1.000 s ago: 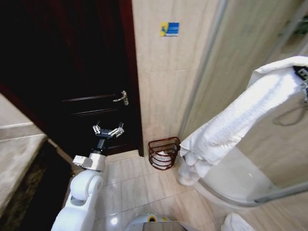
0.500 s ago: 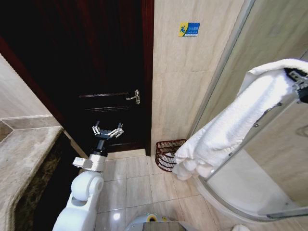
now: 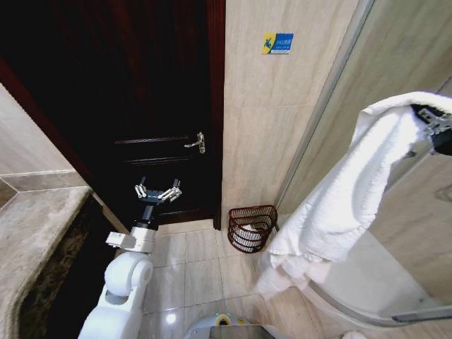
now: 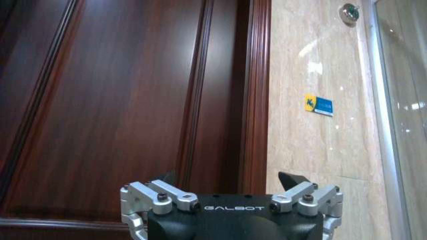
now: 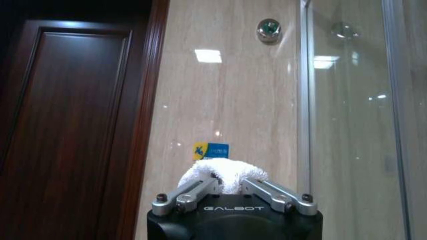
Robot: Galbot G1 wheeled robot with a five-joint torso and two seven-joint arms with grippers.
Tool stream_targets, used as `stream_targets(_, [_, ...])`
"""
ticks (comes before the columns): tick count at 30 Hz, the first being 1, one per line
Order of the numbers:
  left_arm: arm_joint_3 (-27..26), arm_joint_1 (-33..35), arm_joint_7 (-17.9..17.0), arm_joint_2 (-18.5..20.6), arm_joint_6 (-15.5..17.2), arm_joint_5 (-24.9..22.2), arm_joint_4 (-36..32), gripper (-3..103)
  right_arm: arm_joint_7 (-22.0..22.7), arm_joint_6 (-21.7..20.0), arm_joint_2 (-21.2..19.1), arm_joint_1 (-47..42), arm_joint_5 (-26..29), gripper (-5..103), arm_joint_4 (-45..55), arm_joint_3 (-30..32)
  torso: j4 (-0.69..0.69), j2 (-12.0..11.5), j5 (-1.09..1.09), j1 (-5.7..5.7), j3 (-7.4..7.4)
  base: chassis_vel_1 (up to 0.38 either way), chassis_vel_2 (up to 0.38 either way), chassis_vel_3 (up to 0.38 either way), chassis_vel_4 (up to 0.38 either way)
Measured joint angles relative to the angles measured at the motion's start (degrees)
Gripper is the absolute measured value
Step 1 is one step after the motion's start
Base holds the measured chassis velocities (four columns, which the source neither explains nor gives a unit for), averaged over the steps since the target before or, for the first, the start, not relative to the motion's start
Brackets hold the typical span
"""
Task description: Discard the used towel into the hamper.
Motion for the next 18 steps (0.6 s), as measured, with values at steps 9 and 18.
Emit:
stream_targets(9, [0.0,0.0,-0.11,0.02,0.41,-0.07,-0.22,100,0.08,0.05,0.22,-0.01,0.59,1,0.0,0.49,0.0,0.0,0.0,0.0,0.0,-0.012,0.008,0.009,-0.011])
stream_targets(18, [-0.31,0.55,-0.11,-0.16,1.99,-0.27,-0.84,100,0.13,0.05,0.52,-0.03,0.53,1,0.0,0.28,0.0,0.0,0.0,0.0,0.0,0.0,0.0,0.0,0.0])
